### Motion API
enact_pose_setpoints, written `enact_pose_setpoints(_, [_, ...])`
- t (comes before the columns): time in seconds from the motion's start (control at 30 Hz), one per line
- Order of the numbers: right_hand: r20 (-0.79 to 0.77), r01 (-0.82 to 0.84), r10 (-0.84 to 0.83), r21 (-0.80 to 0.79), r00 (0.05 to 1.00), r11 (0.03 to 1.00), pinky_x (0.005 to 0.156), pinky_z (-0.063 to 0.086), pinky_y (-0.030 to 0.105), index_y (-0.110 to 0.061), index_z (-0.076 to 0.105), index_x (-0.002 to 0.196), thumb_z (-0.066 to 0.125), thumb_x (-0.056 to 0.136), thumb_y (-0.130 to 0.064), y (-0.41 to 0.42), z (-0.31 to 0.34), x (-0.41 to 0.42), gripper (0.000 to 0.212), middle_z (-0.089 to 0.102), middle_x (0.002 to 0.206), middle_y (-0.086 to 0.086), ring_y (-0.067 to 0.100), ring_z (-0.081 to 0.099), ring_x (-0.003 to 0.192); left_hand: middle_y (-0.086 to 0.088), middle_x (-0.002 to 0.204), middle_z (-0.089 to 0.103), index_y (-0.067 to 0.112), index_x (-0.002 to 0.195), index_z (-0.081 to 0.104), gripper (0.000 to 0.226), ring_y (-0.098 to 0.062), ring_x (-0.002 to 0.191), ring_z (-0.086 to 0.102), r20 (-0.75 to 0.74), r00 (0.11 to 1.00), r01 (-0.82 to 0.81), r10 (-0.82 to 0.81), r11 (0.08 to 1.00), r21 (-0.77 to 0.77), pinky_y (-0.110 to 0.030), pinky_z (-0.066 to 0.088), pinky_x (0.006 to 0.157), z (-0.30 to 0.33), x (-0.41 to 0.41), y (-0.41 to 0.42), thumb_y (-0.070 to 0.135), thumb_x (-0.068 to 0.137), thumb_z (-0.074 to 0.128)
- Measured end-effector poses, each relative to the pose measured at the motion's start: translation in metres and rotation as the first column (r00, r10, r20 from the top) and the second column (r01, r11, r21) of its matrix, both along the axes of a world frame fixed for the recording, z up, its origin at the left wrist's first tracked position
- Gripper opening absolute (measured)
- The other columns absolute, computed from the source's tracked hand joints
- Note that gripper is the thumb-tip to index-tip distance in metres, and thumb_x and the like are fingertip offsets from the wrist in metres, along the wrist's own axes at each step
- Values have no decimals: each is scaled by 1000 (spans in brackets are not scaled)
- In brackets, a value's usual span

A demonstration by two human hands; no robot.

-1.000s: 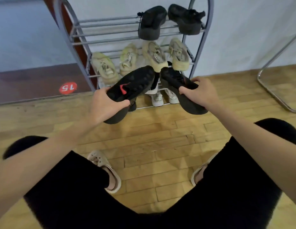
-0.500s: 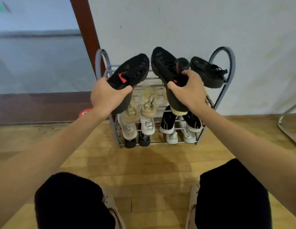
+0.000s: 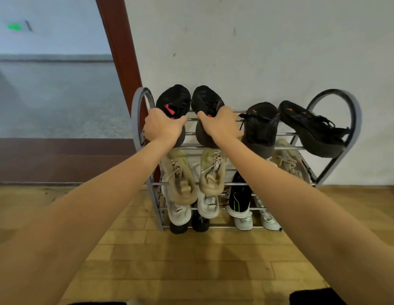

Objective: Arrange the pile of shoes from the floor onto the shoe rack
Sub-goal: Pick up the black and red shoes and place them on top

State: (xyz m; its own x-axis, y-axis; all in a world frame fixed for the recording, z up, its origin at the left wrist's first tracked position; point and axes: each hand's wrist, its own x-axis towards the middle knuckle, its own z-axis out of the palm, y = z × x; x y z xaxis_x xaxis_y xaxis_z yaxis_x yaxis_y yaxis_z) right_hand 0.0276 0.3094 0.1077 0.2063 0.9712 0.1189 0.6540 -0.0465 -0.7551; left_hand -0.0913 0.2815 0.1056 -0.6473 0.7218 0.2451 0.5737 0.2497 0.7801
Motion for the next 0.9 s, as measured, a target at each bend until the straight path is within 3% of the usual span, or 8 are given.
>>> enact_pose_setpoints(0.13, [141,-147,145,-2,979,989,97,44,52,-13,55,105,57,82,-60,7,-23,-1,52,56,121,17,39,52,115,-11,110,66,4,111,59,53,-27,103,63,-17,998,64,-64,998,1,-29,44,71,-17,-8,3,42,78,72])
enact_pose_setpoints(0.23, [88,-311,306,49,948,949,104,42,46,-16,50,131,63,79,-58,2,-34,14,69,50,133,13,33,47,124,-1,99,65,12,107,64,34,-17,97,60,88,948,294,-305,948,125,-32,47,81,-17,-20,-8,35,82,65])
enact_pose_setpoints(0.3, [71,-407,402,89,913,909,110,38,38,-18,41,141,71,74,-51,-7,-43,28,81,40,141,14,28,44,126,10,89,62,20,100,68,20,-11,92,58,142,883,436,-448,893,112,-32,48,84,-19,-29,-19,28,81,67])
enact_pose_setpoints(0.4, [107,-518,507,150,855,842,102,32,17,-20,41,141,78,73,-39,-16,-53,42,79,33,143,11,12,44,116,3,112,61,17,117,65,47,-17,109,56,15,820,571,-572,816,-88,-29,47,91,-27,-44,-34,23,73,79])
enact_pose_setpoints(0.47, [108,-529,518,187,849,828,96,30,13,-18,46,139,79,74,-37,-16,-53,42,76,39,138,8,5,42,106,-9,122,58,11,123,62,55,-23,113,54,-123,816,549,-564,824,-137,-30,43,93,-33,-50,-40,20,72,81])
enact_pose_setpoints(0.7, [76,-483,480,242,874,841,100,36,20,-12,46,139,79,74,-37,-14,-54,20,77,40,139,9,10,46,109,-10,112,60,9,113,64,43,-22,103,56,-199,858,482,-474,876,-8,-32,45,89,-42,-48,-39,18,75,79])
enact_pose_setpoints(0.83, [93,-519,512,199,854,831,112,37,38,-16,42,143,76,77,-40,-13,-54,22,78,33,146,12,24,42,131,-10,115,59,10,115,61,44,-21,106,54,-206,857,479,-472,878,-19,-29,43,88,-44,-49,-38,20,76,79])
enact_pose_setpoints(0.9, [118,-553,540,170,833,816,114,34,38,-17,36,146,74,79,-41,-16,-51,25,81,26,150,13,26,38,135,-9,116,58,10,116,60,45,-22,108,55,-218,859,467,-463,884,-36,-31,44,88,-44,-48,-40,21,76,78])
